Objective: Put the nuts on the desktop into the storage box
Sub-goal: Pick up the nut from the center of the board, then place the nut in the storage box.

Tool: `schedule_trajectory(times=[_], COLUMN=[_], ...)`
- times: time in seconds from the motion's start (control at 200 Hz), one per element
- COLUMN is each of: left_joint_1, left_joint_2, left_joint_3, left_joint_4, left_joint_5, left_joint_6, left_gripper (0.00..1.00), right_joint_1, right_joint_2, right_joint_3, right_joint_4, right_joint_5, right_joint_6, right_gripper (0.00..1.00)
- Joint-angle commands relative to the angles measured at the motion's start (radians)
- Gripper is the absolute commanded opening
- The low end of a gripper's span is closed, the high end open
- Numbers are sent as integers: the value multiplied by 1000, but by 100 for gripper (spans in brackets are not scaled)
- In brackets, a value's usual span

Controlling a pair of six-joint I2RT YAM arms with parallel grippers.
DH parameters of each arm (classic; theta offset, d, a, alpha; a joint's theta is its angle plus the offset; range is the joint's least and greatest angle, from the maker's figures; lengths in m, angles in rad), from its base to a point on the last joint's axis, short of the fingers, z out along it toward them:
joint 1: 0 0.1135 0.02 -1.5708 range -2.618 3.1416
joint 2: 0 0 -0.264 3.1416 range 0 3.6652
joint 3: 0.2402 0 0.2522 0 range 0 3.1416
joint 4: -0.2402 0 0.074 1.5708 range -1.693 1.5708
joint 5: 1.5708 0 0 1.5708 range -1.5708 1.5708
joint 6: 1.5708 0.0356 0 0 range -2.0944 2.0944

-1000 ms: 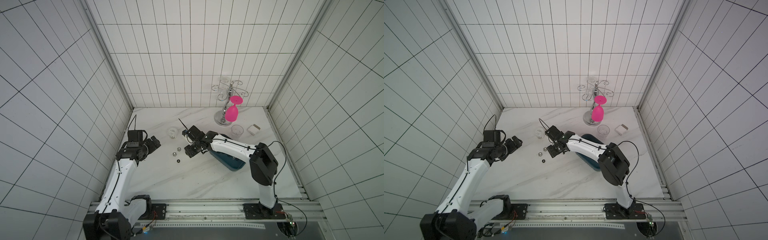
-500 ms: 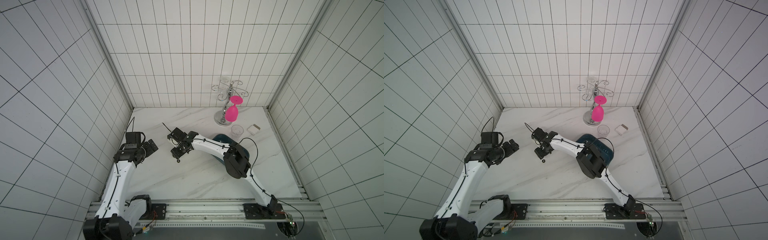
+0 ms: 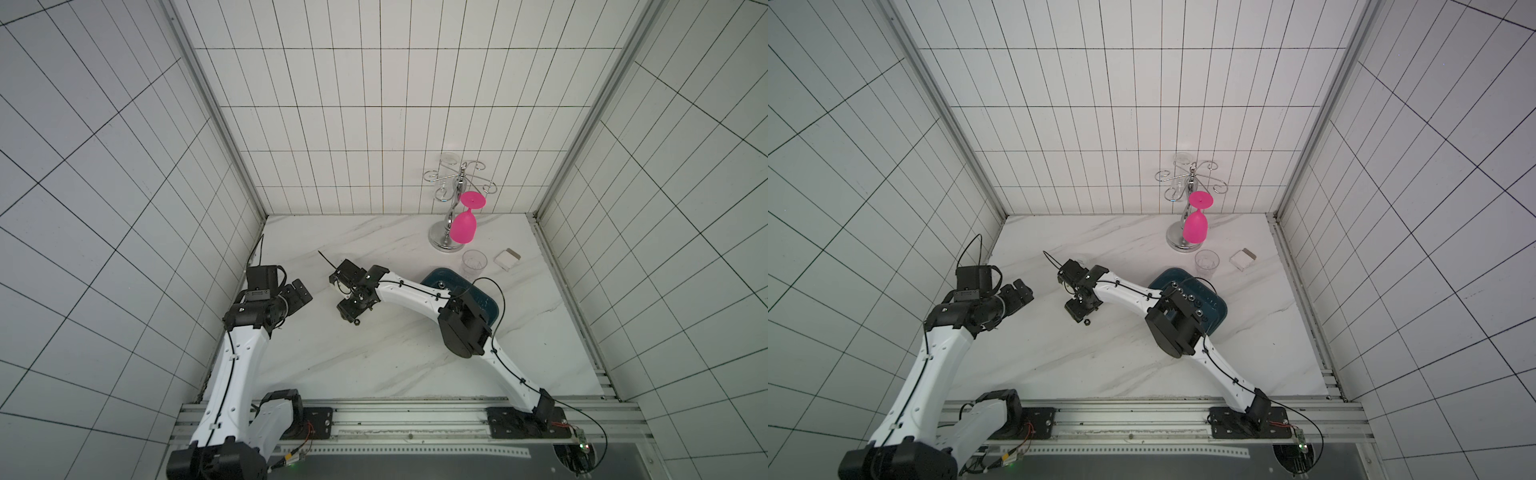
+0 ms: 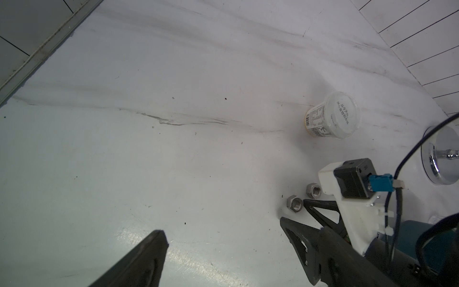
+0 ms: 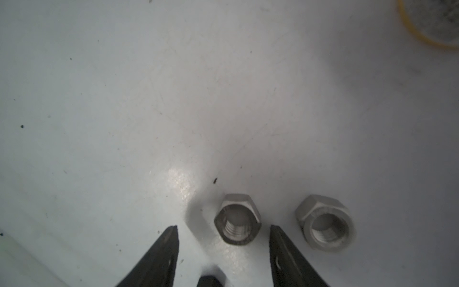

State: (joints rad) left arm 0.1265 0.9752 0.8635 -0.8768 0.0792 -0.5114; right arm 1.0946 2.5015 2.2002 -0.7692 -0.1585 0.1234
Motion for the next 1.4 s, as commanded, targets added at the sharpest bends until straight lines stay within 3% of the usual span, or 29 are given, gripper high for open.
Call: schedule_trajectory(times=[0.0,0.13,0.28,0.415,0.76,0.975,1.154,1.394], left_joint_1=[4,4,4,4,-21,-285,-456,-540], left_joint_2=[-15,-25,-29,-23,16,54,149,220], left_joint_3=[14,4,4,8,14,0,19,39], left_joint_4=[-11,-13,-15,-9,75,249,369,431], left_joint_5=[19,18,15,25,203,113,82,79], left_joint_6=[16,20,28,25,-25,-113,-158,-159], left_gripper=[98,98,98,98,98,98,98,98], right_joint_1=[14,23,30,29,-55,-234,-396,-586], right_joint_2=[54,74,77,26,-433,-722,-863,-960], right_joint_3=[38,62,52,-32,-463,-737,-905,-1081], right_joint_4=[-30,-35,-43,-13,246,253,209,129], right_joint_5=[17,40,71,106,88,60,110,199], right_joint_6=[-1,-2,-8,-11,93,163,157,226], right_gripper=[61,54,26,14,12,13,13,14])
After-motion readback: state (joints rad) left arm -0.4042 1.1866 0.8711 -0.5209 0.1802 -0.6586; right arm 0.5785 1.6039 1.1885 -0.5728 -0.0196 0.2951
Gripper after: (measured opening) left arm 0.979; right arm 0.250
